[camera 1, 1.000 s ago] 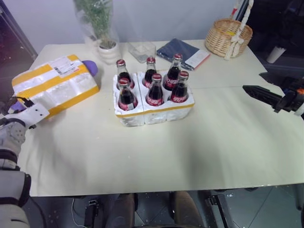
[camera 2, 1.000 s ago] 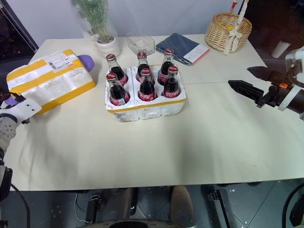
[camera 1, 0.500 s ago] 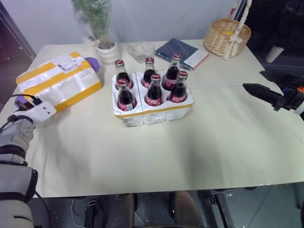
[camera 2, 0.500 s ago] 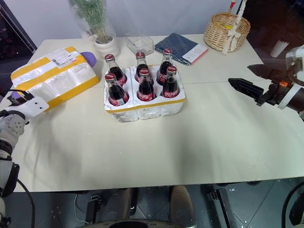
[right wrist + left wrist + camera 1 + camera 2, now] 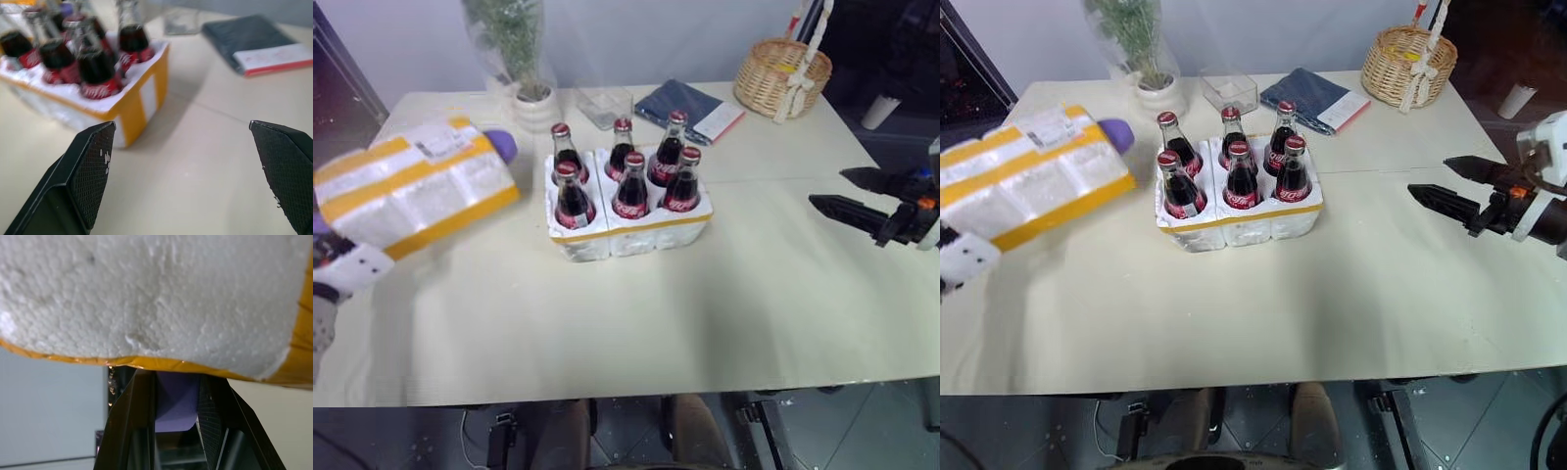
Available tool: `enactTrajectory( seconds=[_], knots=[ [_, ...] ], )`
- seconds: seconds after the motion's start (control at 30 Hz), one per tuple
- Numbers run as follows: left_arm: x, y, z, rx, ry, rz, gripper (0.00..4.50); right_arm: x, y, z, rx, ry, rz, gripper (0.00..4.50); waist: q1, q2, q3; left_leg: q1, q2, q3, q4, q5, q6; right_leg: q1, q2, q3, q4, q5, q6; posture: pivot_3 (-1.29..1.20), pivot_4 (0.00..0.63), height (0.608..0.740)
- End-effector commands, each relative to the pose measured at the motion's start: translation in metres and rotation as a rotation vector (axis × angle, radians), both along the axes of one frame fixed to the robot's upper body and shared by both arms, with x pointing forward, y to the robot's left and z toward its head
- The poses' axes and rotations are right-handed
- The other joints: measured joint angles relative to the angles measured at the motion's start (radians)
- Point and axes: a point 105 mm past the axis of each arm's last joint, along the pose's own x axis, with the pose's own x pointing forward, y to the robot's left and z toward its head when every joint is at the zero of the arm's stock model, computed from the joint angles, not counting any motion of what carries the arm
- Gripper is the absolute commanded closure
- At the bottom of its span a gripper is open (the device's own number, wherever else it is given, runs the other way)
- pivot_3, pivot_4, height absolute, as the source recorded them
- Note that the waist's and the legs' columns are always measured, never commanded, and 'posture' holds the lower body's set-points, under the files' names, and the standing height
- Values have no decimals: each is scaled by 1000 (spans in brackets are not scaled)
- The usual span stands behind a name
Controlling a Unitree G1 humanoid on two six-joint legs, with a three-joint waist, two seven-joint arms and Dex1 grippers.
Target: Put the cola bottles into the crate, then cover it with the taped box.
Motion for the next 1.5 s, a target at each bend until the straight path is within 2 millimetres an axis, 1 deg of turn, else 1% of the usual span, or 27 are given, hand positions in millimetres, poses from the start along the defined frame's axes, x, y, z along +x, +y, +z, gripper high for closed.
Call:
enactTrajectory(
  seconds=[0.03, 0.13, 0.23, 0.3, 0.4, 0.5, 0.63, 0.77, 0.97, 1.13, 1.23, 1.33, 1.43, 1.5],
  knots=[
    [-7, -7, 16, 9, -47, 23, 3374, -14, 15, 18, -22, -57, 106, 0, 2, 0, 0, 0, 0, 0, 0, 0, 0, 0, 0, 0, 0, 0, 0, 0, 150, 737],
    [-5, -20, 5, 25, -17, -10, 3374, -18, 26, 17, -40, -40, 173, 0, 2, -1, 0, 0, 0, 0, 2, 0, 0, 2, 0, 0, 0, 0, 0, 0, 150, 737],
    [-1, -24, -3, 19, -6, -18, 3374, -21, 32, 17, -31, -20, 210, 0, 0, -1, 0, 0, 0, 0, 1, 0, 0, 2, 0, 0, -1, 0, 0, 0, 150, 737],
    [3, -26, -8, 28, 6, -28, 3374, -22, 33, 15, -29, 1, 223, 0, -2, -1, 0, 0, 0, 0, 1, 0, 0, 2, 0, 0, -1, 0, 0, 0, 150, 737],
    [6, -26, -18, 36, 32, -27, 3374, -21, 33, 13, -52, -11, 221, 0, -2, -1, 0, 0, 0, 0, 1, 0, 0, 2, 0, 0, -1, 0, 0, 0, 150, 737],
    [5, -25, -24, 46, 39, -17, 2479, -18, 28, 11, -60, -30, 194, 0, -2, -1, 0, 1, 0, 0, 1, 0, 0, 2, 0, 0, -1, 0, 0, 0, 150, 737],
    [3, -22, -28, 55, 40, 17, 413, -21, 22, 7, -70, -26, 196, 0, -1, -1, -1, 1, 0, 0, 1, 0, 0, 2, 0, 0, -1, 0, 0, 0, 150, 737],
    [10, -20, -25, 65, 15, 40, 413, -23, 23, 9, -74, -28, 207, 0, 0, -1, -1, 1, 0, 0, 1, 0, 0, 2, 0, 0, 0, 0, 0, 0, 150, 737],
    [34, -13, -25, 59, -4, 70, 413, -24, 28, 15, -75, -47, 211, 0, -1, -1, -1, 1, 0, 0, 1, 0, 0, 2, 0, 0, 0, 0, 0, 0, 150, 737],
    [43, -3, -32, 29, 14, 111, 413, -25, 23, 19, -72, -61, 184, 0, -2, -1, -1, 1, 0, 0, 1, 0, 0, 2, 0, 0, 0, 0, 0, 0, 150, 737],
    [47, -1, -33, 25, 21, 110, 413, -24, 20, 21, -68, -68, 170, 0, -1, 0, -1, 1, 0, 0, 1, 0, 0, 2, 0, 0, 0, 0, 0, 0, 150, 737],
    [54, -1, -28, 7, 7, 100, 1251, -24, 21, 22, -67, -76, 166, 0, -1, -1, -1, 1, 0, 0, 1, 0, 0, 2, 0, 0, 0, 0, 0, 0, 150, 737],
    [58, 1, -19, 29, -3, 92, 2764, -25, 25, 21, -67, -82, 163, 0, 2, -1, -1, 1, 0, 0, 1, 0, 0, 2, 0, 0, 0, 0, 0, 0, 150, 737],
    [61, 2, -12, 34, -18, 93, 2764, -25, 28, 20, -66, -86, 162, 0, 0, -1, -1, 1, 0, 0, 1, 0, 0, 2, 0, 0, 0, 0, 0, 0, 150, 737]
  ],
)
